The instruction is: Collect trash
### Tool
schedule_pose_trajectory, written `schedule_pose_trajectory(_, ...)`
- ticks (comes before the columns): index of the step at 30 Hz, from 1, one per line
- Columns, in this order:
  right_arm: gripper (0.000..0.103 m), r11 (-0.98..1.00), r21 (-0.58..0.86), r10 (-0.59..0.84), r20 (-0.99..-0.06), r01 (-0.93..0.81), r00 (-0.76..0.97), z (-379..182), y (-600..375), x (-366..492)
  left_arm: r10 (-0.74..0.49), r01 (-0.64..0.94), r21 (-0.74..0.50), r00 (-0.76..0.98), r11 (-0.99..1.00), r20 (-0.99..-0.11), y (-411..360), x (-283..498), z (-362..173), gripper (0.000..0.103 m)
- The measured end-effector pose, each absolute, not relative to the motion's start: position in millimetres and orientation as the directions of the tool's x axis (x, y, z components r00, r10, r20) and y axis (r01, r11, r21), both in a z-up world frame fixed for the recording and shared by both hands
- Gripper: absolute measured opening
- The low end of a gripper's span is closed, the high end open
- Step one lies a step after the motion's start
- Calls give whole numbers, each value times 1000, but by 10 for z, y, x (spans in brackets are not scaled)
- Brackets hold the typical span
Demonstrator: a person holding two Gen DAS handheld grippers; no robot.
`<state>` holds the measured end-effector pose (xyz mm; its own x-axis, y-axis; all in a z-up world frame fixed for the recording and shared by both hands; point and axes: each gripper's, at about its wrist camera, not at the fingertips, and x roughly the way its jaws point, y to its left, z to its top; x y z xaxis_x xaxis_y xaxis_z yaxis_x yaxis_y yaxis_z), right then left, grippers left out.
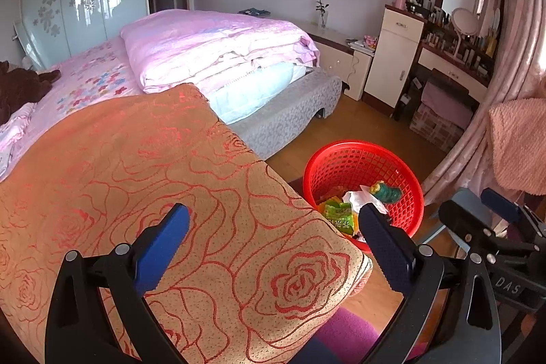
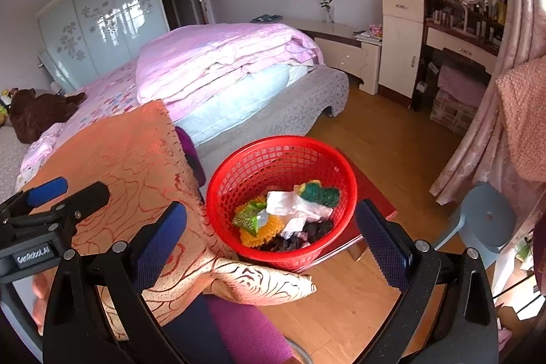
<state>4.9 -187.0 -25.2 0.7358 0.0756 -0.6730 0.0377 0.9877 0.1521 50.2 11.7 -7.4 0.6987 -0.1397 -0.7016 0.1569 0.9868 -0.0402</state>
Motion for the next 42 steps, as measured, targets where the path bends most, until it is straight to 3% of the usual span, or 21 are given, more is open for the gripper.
schedule_pose_trajectory(42,97,987,154,75,-670,40,738,-198,-1933,72,-132,171,-16,693,985,-709,44,440,-121,96)
